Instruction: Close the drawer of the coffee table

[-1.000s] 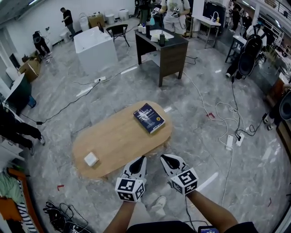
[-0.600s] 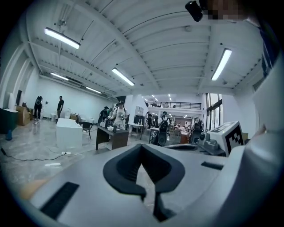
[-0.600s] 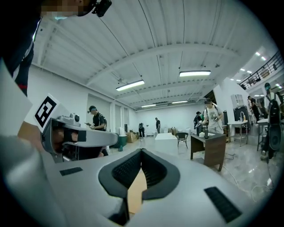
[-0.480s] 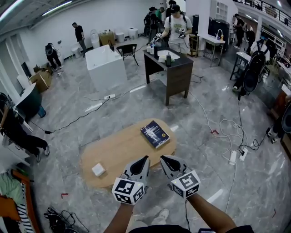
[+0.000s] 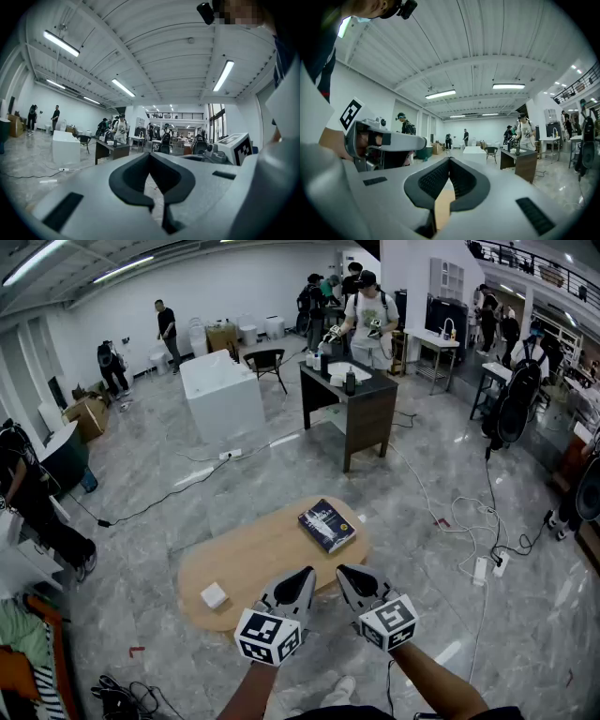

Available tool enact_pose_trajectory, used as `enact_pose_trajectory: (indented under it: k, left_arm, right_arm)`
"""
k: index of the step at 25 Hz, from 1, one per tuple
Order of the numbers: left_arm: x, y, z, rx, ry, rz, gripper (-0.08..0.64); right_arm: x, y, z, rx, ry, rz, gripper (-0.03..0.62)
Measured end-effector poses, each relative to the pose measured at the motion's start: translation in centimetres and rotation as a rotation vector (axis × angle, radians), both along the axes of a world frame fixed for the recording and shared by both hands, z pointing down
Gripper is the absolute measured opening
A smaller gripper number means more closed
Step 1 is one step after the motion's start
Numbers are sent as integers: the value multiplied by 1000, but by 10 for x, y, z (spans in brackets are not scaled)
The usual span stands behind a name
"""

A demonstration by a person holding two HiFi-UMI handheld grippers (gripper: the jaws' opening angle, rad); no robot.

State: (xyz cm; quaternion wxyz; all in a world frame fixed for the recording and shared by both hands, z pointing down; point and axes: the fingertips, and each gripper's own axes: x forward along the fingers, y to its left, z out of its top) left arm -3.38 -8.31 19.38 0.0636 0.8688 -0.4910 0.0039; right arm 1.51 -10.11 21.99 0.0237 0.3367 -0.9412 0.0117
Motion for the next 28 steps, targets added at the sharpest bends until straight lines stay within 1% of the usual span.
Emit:
enact_pose_trajectory:
  k: [5,15,20,24,28]
  left_arm:
    - [-15,25,-13,25,3,21,2]
    - [-30,67,-38,76,-15,47,2]
    - [-26,83,-40,94,-27,68,2]
    - [-29,96,-47,130,-45,68,3]
    - [-34,112,-49,126,-27,71,2]
  right_arm:
    - [-17,23,-19,33,-4,6,12]
    - [-31,63,-60,78,-46,31,12]
    - [-30,81,-64,91,-48,38,12]
    - [-32,95,-63,85,-37,37,12]
    - [-35,109,-66,85,-34,41,12]
